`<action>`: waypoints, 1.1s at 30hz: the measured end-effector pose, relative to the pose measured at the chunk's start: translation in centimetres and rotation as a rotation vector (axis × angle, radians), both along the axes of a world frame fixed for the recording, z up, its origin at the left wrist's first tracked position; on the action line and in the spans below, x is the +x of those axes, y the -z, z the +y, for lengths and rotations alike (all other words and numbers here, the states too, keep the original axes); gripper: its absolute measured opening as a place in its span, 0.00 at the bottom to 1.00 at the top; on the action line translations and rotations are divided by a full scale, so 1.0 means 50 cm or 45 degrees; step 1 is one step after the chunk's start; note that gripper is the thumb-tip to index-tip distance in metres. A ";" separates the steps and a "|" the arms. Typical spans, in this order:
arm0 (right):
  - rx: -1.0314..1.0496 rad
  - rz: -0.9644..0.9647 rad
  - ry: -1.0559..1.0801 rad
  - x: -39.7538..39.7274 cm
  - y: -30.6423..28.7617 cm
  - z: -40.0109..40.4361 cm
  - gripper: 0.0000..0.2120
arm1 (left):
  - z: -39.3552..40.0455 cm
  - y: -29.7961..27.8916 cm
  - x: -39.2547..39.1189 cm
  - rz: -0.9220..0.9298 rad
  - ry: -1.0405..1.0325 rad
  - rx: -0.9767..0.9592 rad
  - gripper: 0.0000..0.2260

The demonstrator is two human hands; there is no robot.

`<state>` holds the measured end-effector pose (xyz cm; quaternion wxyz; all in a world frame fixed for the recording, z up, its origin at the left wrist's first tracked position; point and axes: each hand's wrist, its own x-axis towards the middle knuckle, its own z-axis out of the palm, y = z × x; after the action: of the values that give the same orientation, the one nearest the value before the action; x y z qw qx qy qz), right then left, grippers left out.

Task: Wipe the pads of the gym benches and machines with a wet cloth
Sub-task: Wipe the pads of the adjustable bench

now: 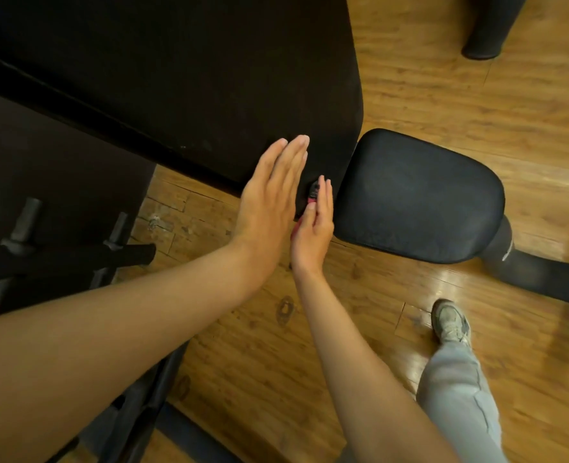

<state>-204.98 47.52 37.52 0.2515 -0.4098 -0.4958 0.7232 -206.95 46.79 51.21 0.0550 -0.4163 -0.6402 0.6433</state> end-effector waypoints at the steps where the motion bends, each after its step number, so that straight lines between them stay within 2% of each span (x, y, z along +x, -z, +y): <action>1: 0.011 -0.024 0.028 -0.014 0.019 0.014 0.21 | 0.005 0.004 0.000 -0.020 -0.008 -0.013 0.38; 6: -0.305 -0.247 0.028 -0.125 0.162 0.196 0.22 | 0.023 0.015 -0.012 -0.095 -0.030 0.012 0.37; 10: -0.201 -0.465 -0.237 -0.134 0.173 0.243 0.22 | 0.056 0.031 -0.033 -0.113 -0.059 0.021 0.35; 14: -0.254 -0.308 -0.172 -0.055 0.135 0.143 0.21 | 0.113 0.053 -0.071 -0.153 -0.152 0.157 0.46; 16: -0.195 -0.339 -0.179 -0.091 0.181 0.181 0.21 | 0.133 0.065 -0.089 -0.142 -0.129 0.148 0.42; 18: -0.180 -0.363 -0.100 -0.163 0.217 0.263 0.26 | 0.147 0.083 -0.101 -0.150 -0.078 0.117 0.39; 20: -0.201 -0.285 -0.091 -0.228 0.179 0.343 0.27 | 0.162 0.097 -0.108 -0.158 -0.077 0.084 0.37; 22: -0.064 -0.157 -0.136 -0.244 0.063 0.363 0.23 | 0.176 0.106 -0.110 -0.185 -0.104 0.054 0.37; 24: 0.151 0.068 -0.145 -0.233 0.001 0.351 0.23 | 0.182 0.110 -0.113 -0.198 -0.098 0.010 0.38; 27: 0.356 0.149 -0.168 -0.216 0.053 0.322 0.23 | 0.173 0.101 -0.105 -0.194 -0.066 -0.103 0.42; 28: 0.343 0.087 -0.162 -0.221 0.077 0.330 0.23 | 0.170 0.094 -0.101 -0.199 -0.063 -0.154 0.43; 31: -0.056 -0.174 -0.084 -0.242 0.131 0.366 0.22 | 0.164 0.071 -0.087 -0.251 -0.073 -0.263 0.43; 33: -0.054 -0.156 -0.104 -0.236 0.091 0.362 0.22 | 0.158 0.062 -0.084 -0.243 -0.043 -0.255 0.44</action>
<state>-216.79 65.60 32.95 0.1822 -0.4378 -0.5111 0.7169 -211.17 54.69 48.12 -0.0587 -0.4683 -0.5820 0.6622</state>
